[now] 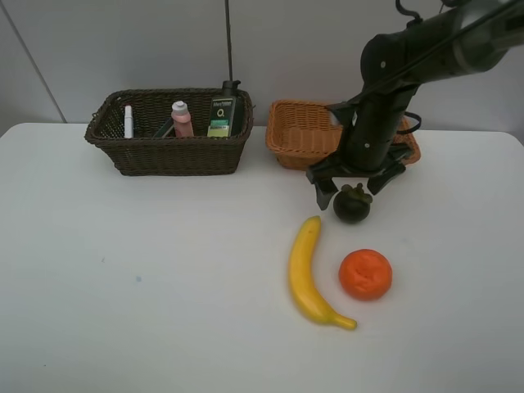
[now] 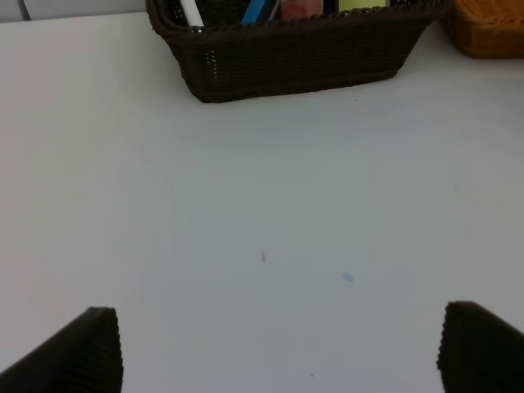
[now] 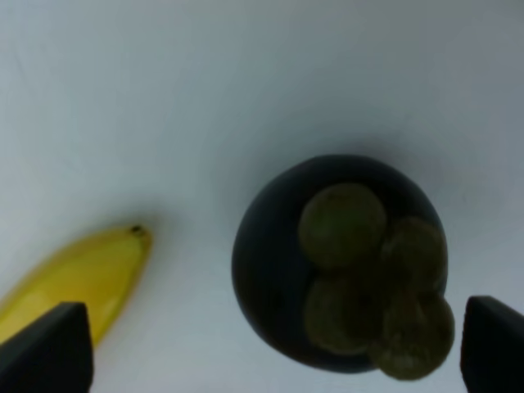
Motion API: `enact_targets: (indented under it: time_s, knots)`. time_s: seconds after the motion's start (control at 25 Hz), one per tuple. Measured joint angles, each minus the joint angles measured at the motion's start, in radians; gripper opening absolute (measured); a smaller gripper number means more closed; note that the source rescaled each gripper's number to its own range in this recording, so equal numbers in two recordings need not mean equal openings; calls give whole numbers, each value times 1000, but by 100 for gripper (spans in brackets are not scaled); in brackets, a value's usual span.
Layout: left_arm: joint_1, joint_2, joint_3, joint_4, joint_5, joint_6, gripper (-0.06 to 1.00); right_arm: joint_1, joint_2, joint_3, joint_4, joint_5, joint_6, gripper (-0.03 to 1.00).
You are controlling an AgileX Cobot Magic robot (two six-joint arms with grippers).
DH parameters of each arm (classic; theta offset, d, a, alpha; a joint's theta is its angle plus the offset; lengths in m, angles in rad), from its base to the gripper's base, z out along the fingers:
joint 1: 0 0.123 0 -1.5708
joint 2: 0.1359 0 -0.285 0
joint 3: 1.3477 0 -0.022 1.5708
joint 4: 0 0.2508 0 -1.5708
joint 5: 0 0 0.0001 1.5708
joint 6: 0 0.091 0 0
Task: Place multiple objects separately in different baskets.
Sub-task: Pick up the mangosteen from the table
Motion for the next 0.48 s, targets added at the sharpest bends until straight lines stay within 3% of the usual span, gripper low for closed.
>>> enact_targets:
  time_s: [0.48]
  knots:
    - [0,0,0,0,0,0,96,0,101,0,-75,-85,0,100]
